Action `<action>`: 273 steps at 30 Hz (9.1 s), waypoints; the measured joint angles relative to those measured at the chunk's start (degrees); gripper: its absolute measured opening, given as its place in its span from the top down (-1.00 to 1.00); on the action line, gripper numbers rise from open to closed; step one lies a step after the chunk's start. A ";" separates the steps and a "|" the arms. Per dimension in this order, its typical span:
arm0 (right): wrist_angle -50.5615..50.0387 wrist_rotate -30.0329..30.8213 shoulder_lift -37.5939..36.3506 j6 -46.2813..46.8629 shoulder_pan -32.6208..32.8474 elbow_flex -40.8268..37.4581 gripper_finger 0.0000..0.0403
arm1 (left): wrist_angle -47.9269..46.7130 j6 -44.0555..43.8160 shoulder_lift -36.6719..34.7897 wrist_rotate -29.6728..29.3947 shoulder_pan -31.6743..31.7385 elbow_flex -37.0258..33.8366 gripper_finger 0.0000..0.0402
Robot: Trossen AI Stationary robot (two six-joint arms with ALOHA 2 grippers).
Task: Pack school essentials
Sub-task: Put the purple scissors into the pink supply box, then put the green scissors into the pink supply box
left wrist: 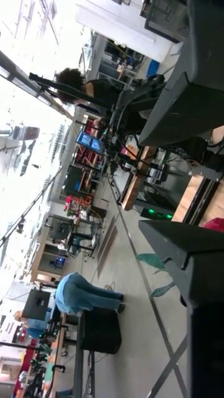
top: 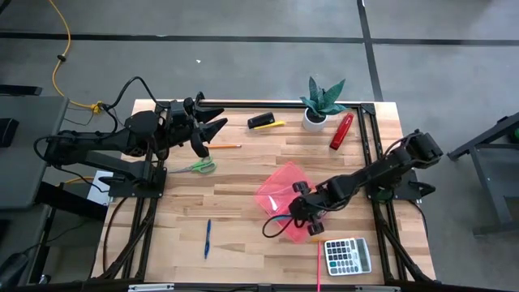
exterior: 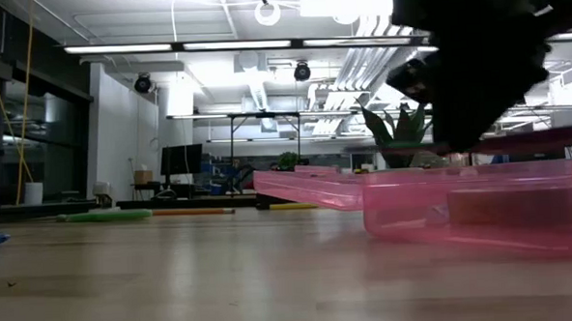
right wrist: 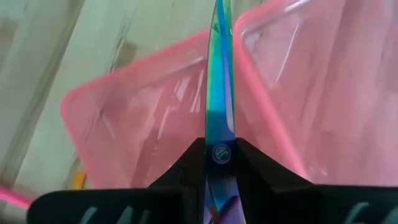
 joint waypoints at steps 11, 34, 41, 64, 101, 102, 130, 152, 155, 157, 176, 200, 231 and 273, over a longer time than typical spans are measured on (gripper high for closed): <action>1.92 -0.61 0.02 -4.20 -0.03 -2.59 0.77 | 0.02 -0.48 0.00 0.00 -0.02 0.00 0.03; -1.90 -2.74 0.44 -2.98 -4.09 -2.61 0.77 | 0.04 -2.14 0.00 0.00 -0.02 0.00 0.03; 1.53 -3.14 0.42 -3.66 -3.63 -2.61 0.77 | 0.04 -2.12 0.00 0.00 -0.01 0.00 0.03; 1.20 -3.19 0.86 -2.65 -3.65 -2.59 0.51 | 0.04 -2.03 0.00 0.00 -0.02 0.00 0.03; -7.15 3.23 -28.96 28.23 -3.67 -21.08 0.99 | 0.02 -2.05 0.00 -0.42 -0.01 0.00 0.03; -6.69 3.20 -28.10 28.19 -3.75 -21.08 0.99 | 0.02 -2.07 0.00 -0.42 0.00 0.00 0.03; -8.25 3.39 -30.38 45.14 -4.04 -24.31 1.00 | 0.02 -2.12 0.00 -0.61 0.00 -0.02 0.03; 21.19 9.83 -26.34 37.32 -4.20 -21.53 1.00 | -5.36 3.53 -3.44 0.24 -0.02 -0.02 0.03; 25.88 14.70 -26.34 31.45 -5.04 -18.96 1.00 | -11.35 4.78 -5.76 1.10 0.00 -0.02 0.03; 29.45 17.91 -26.32 27.73 -6.07 -17.41 1.00 | -14.39 5.50 -7.07 2.90 -0.02 -0.06 0.03; 44.11 23.17 -26.32 18.68 -14.66 -15.18 1.00 | -2.08 1.49 -11.30 9.20 -3.58 -20.92 0.03; 33.92 22.51 -33.20 13.86 -18.34 -15.18 0.19 | -53.05 -11.52 8.19 12.42 13.98 -9.62 -0.12; 32.33 22.36 -32.96 13.99 -18.32 -15.18 0.18 | -52.20 -1.05 34.20 18.49 18.61 -9.50 -0.11; 30.55 22.11 -33.03 18.02 -18.32 -15.18 0.18 | -51.04 2.03 28.12 16.57 18.80 -8.13 0.81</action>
